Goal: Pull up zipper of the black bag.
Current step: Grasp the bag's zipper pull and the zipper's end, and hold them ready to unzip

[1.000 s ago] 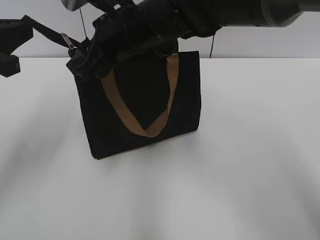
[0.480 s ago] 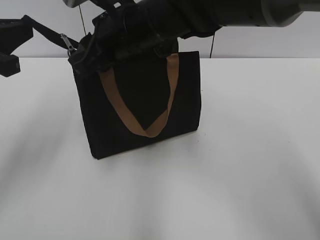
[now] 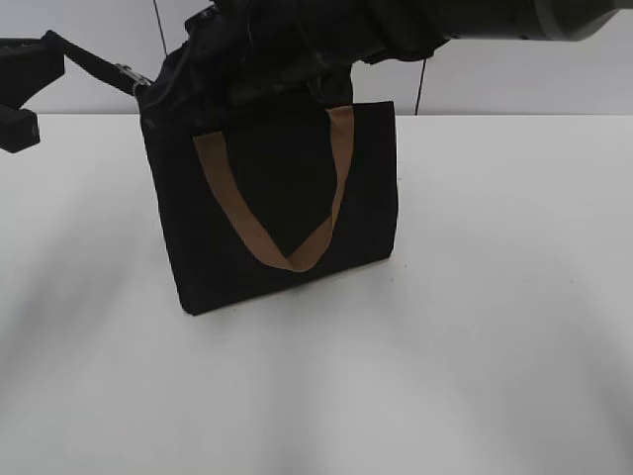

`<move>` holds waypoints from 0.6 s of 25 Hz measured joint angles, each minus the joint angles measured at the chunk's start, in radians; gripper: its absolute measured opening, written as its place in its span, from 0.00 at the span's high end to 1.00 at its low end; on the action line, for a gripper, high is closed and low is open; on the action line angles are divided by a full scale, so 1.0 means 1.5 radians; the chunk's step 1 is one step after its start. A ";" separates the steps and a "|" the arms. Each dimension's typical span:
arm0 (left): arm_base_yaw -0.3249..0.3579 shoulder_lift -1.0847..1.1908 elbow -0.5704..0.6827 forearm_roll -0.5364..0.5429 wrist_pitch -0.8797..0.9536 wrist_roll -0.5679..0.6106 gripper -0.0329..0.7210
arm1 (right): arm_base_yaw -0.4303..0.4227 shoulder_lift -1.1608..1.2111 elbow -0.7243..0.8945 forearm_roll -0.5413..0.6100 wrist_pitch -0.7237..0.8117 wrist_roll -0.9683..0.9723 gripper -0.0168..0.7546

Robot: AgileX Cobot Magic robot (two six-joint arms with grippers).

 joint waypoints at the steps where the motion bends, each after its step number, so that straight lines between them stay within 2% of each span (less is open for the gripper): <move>1: 0.000 0.000 0.000 0.000 0.000 0.000 0.93 | -0.001 -0.001 0.000 0.000 0.000 0.007 1.00; 7: 0.000 0.000 0.000 0.000 0.010 0.000 0.93 | -0.020 -0.010 0.000 -0.014 0.005 0.057 1.00; 15: -0.001 -0.004 0.000 0.003 0.020 0.000 0.93 | -0.056 -0.014 -0.002 -0.042 0.058 0.127 1.00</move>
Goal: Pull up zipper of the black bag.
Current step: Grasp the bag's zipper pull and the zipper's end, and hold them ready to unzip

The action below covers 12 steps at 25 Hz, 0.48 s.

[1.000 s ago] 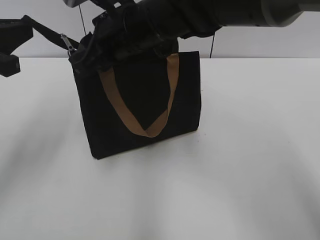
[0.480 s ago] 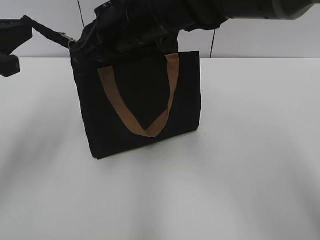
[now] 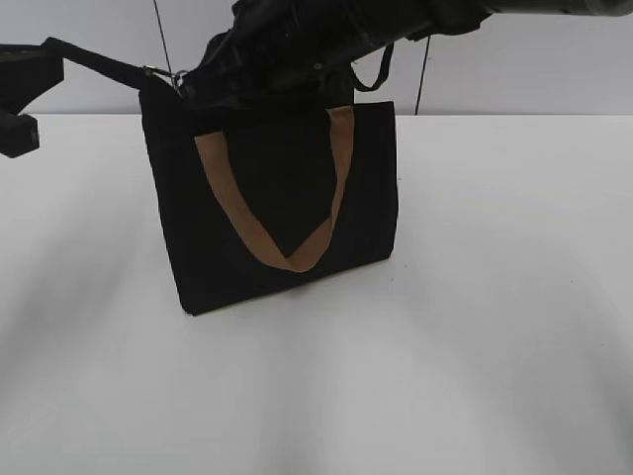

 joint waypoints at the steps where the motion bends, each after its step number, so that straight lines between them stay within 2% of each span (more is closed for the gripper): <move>1: 0.000 -0.003 0.000 0.002 0.003 0.000 0.93 | -0.005 0.000 -0.001 -0.004 0.004 0.004 1.00; 12: -0.001 -0.011 0.000 0.005 0.036 0.000 0.93 | -0.058 0.000 -0.002 -0.055 0.056 0.079 1.00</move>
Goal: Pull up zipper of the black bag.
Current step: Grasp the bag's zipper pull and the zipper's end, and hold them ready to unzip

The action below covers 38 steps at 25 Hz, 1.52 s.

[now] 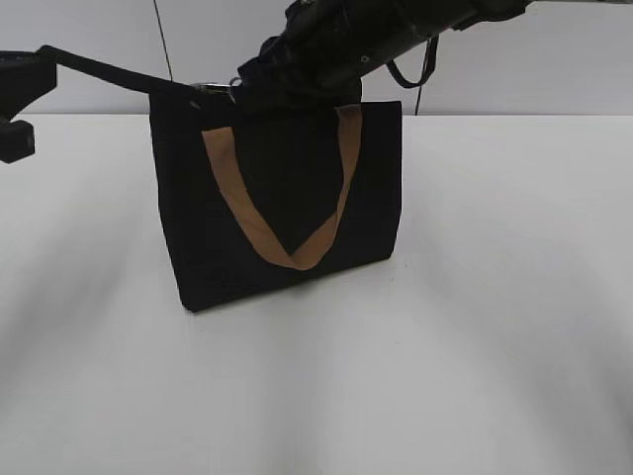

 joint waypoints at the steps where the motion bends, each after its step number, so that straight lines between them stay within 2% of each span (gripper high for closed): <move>1: 0.000 0.000 0.000 0.000 0.000 0.000 0.93 | -0.004 0.000 0.000 -0.006 0.006 0.008 1.00; 15: 0.000 -0.002 0.001 -0.003 0.021 0.000 0.93 | -0.050 0.000 -0.001 -0.047 0.023 0.078 1.00; 22: 0.000 -0.005 0.001 -0.006 0.026 0.000 0.93 | -0.066 0.000 -0.001 -0.052 0.022 0.085 1.00; 38: 0.000 -0.005 0.001 -0.010 0.038 0.000 0.93 | -0.139 -0.013 -0.001 -0.059 0.026 0.098 1.00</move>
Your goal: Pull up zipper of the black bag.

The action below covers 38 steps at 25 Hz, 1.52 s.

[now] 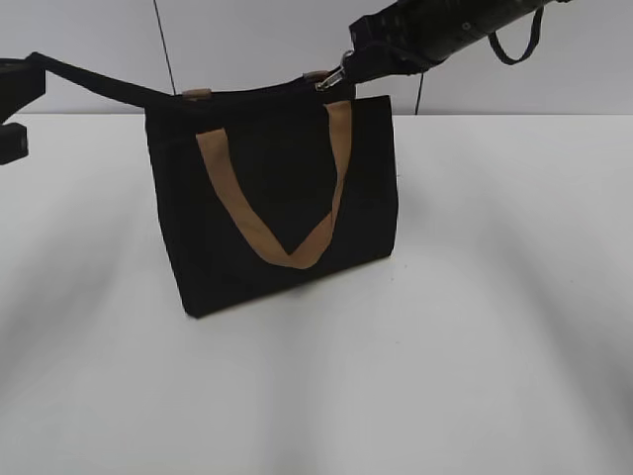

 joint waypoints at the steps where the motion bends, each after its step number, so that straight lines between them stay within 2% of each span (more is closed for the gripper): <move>1: 0.001 0.000 0.000 0.000 0.000 0.000 0.93 | -0.002 0.000 0.000 -0.001 -0.001 0.001 1.00; 14: 0.001 0.000 0.000 0.000 0.000 0.000 0.93 | -0.004 0.000 0.000 -0.002 -0.001 0.005 0.98; 18: 0.001 0.000 0.000 -0.001 -0.018 0.000 0.86 | -0.003 0.000 0.000 -0.002 -0.003 0.005 0.81; 21: 0.001 -0.001 0.000 -0.003 -0.027 0.000 0.72 | -0.001 0.000 0.000 -0.002 -0.003 0.006 0.62; 24: 0.001 -0.001 0.000 -0.003 -0.028 -0.001 0.56 | -0.001 -0.003 0.000 -0.015 -0.003 0.006 0.50; 27: 0.001 -0.001 0.000 -0.009 -0.021 -0.001 0.44 | 0.000 -0.016 0.000 -0.048 0.000 0.006 0.47; 29: 0.001 -0.001 0.000 -0.021 0.003 -0.002 0.41 | 0.000 -0.027 0.000 -0.087 0.009 0.006 0.46; 34: 0.001 -0.001 -0.024 -0.041 0.176 -0.046 0.40 | 0.000 -0.053 0.000 -0.204 0.063 0.041 0.46; 38: 0.001 -0.001 -0.078 -0.132 0.341 -0.053 0.40 | 0.000 -0.072 0.000 -0.314 0.127 0.127 0.46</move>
